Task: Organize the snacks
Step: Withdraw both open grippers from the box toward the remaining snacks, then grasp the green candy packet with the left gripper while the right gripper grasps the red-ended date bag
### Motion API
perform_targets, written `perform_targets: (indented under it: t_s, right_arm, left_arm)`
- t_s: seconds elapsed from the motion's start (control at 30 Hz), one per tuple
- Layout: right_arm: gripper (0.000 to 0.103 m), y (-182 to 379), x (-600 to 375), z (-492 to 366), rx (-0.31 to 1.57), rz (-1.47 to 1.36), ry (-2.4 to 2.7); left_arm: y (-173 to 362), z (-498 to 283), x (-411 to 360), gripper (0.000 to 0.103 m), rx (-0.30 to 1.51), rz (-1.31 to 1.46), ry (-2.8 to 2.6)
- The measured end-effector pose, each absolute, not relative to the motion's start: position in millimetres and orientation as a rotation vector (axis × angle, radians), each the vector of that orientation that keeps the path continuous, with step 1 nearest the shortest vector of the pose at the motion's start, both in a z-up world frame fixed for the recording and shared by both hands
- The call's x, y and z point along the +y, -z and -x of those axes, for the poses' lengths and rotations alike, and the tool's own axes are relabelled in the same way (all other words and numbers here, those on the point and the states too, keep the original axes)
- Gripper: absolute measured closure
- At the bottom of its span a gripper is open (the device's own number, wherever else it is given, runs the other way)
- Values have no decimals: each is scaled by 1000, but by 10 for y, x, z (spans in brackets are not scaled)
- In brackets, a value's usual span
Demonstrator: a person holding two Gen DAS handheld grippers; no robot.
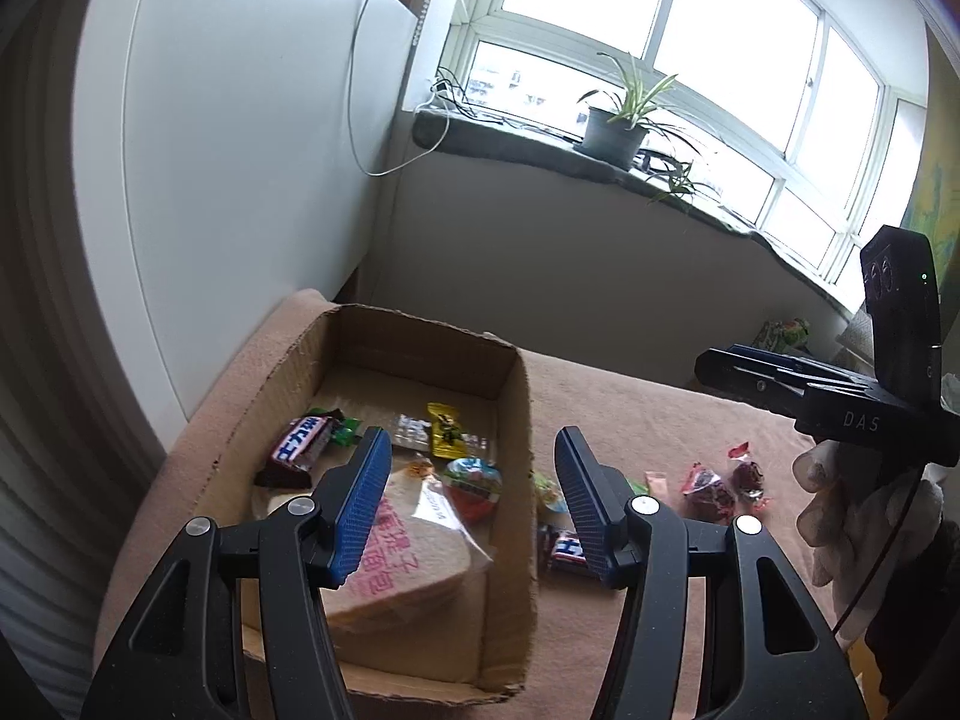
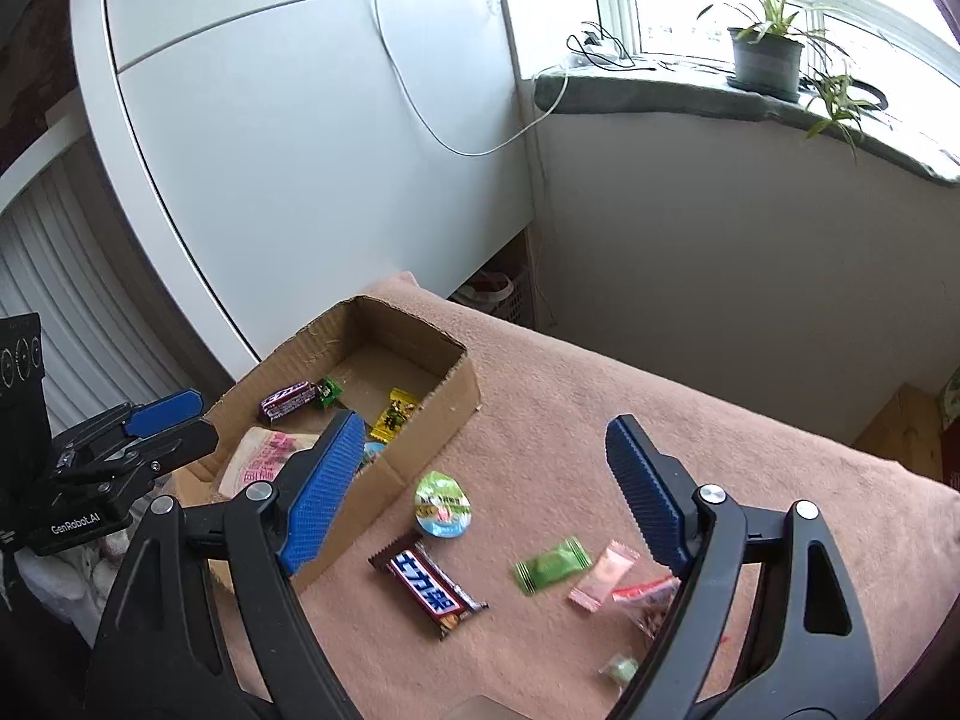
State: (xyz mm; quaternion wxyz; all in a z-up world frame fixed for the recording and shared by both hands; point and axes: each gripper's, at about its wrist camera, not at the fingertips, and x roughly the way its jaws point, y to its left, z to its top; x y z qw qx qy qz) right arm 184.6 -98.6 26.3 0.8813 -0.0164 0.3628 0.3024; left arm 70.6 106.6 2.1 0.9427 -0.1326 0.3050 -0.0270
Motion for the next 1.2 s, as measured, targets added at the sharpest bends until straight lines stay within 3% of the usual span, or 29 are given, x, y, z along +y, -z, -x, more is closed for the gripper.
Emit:
perform_targets:
  t_s: [0.4, 0.67, 0.87, 0.97, 1.13, 1.2]
  right_arm:
    - [18, -48, -2203, -1470, 779, -93, -475]
    - [19, 144, -2411, -1427, 814, -71, -469]
    - [23, 327, -2236, -1513, 848, 8, -520]
    - [35, 435, -2135, -1584, 878, 37, -551]
    - [36, 577, -2039, -1669, 902, 71, -578]
    - [41, 618, -2022, -1699, 913, 81, -587]
  left_arm:
    - [174, -688, 352, 47, 667, 286, 190]
    - [309, -883, -55, 47, 717, 227, 253]
    - [467, -1101, -236, 47, 769, 163, 262]
    - [559, -1200, -333, 47, 800, 131, 272]
    - [719, -1369, -402, 62, 855, 113, 285]
    - [766, -1413, -448, 69, 867, 77, 281]
